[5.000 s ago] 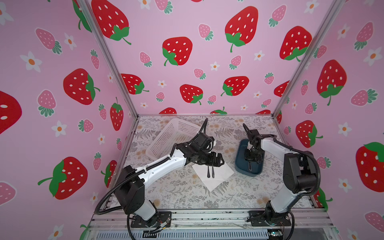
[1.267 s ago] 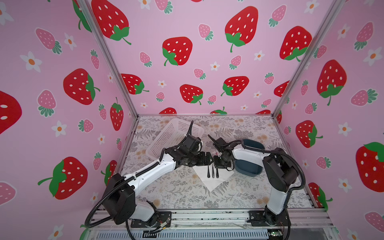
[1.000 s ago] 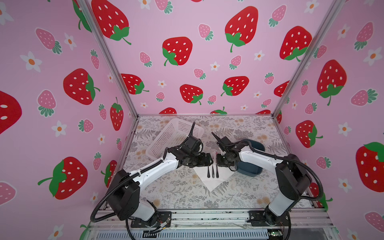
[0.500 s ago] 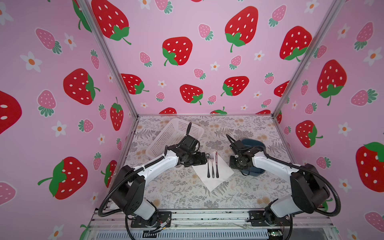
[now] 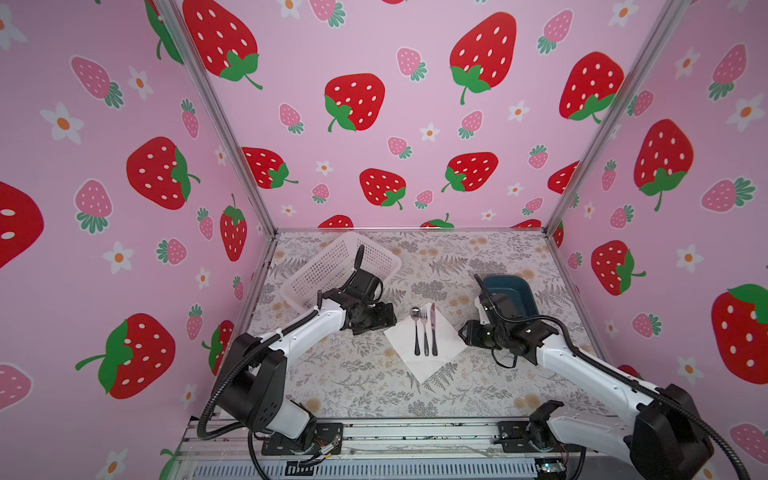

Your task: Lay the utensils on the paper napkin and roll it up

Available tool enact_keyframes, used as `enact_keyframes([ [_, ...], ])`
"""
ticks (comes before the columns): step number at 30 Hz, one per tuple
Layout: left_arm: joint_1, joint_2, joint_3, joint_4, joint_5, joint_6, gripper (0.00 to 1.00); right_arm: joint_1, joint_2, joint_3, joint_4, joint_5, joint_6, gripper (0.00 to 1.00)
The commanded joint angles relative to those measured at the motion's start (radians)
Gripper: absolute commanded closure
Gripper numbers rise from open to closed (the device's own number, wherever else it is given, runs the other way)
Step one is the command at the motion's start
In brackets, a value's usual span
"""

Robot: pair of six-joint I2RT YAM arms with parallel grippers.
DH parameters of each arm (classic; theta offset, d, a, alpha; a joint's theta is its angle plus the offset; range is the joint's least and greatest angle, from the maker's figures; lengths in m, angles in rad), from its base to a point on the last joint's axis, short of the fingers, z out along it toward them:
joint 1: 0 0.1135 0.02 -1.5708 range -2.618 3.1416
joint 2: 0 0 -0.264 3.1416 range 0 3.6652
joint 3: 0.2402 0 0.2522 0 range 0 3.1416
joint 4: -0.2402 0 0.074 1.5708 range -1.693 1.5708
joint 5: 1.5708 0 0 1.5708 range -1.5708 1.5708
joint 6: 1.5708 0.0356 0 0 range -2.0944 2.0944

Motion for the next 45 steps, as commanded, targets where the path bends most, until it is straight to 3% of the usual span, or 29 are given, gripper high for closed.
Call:
enact_keyframes([
  [1,-0.015,-0.081,-0.031,-0.007,0.047,-0.017,0.11,0.085,-0.012,-0.062,0.14,-0.08,0.143,0.55],
  [5,-0.054,-0.162,-0.086,-0.015,0.051,-0.051,0.11,0.222,-0.004,-0.106,0.21,-0.026,0.277,0.49],
  [10,-0.096,-0.24,-0.156,-0.013,0.056,-0.103,0.11,0.374,0.049,-0.178,0.364,0.018,0.478,0.49],
  [19,-0.11,-0.285,-0.212,-0.015,0.065,-0.117,0.11,0.509,0.196,-0.217,0.535,0.049,0.702,0.49],
  [33,-0.111,-0.274,-0.21,-0.011,0.082,-0.105,0.11,0.494,0.245,-0.368,0.833,0.096,0.922,0.49],
  [36,-0.11,-0.259,-0.208,-0.001,0.089,-0.104,0.11,0.46,0.275,-0.364,0.94,0.07,0.899,0.49],
  [39,-0.111,-0.243,-0.201,0.003,0.098,-0.103,0.11,0.419,0.327,-0.315,0.957,-0.001,0.849,0.49],
  [45,-0.11,-0.23,-0.187,-0.003,0.117,-0.087,0.1,0.391,0.326,-0.28,0.946,-0.004,0.804,0.49],
])
